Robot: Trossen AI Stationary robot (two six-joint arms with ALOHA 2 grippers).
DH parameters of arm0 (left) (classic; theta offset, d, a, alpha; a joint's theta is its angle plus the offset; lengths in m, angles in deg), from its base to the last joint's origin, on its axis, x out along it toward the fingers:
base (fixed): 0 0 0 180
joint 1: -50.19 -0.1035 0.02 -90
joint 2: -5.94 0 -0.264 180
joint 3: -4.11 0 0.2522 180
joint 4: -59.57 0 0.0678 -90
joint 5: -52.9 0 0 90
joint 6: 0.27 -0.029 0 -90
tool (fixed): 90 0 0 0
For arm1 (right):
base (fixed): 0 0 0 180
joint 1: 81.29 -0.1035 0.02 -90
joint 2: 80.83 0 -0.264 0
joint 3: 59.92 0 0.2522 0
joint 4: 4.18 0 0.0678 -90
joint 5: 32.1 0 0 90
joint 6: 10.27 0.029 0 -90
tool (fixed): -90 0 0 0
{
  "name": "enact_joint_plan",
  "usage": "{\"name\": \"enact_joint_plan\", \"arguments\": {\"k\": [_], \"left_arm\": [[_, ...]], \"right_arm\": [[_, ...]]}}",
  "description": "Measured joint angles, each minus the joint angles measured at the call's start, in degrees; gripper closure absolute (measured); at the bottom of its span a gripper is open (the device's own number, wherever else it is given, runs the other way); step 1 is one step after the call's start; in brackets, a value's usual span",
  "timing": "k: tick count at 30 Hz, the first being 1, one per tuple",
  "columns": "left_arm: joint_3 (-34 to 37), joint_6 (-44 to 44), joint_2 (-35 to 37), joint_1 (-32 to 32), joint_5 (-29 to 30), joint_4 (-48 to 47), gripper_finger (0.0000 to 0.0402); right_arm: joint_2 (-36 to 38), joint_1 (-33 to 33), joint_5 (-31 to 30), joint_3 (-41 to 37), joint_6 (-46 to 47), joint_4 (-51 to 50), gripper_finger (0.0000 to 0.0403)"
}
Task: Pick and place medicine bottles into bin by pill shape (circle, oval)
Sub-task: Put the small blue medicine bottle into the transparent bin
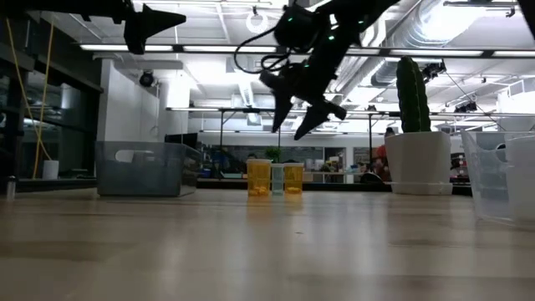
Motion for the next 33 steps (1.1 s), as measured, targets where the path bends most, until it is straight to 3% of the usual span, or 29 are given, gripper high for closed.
{"name": "enact_joint_plan", "arguments": {"k": [10,21,33], "left_arm": [[-0.02,0.01,0.00,-0.03,0.00,-0.03,0.0161],[-0.04,0.01,0.00,-0.04,0.00,-0.53,0.0161],[-0.04,0.21,0.00,-0.04,0.00,-0.54,0.0161]], "right_arm": [[-9.15,0.98,-1.07,7.06,2.52,-3.68,0.0163],[-10.59,0.94,-2.06,7.03,3.47,-3.45,0.0164],[-11.06,1.88,-0.49,6.47,4.57,-2.55,0.0222]]}}
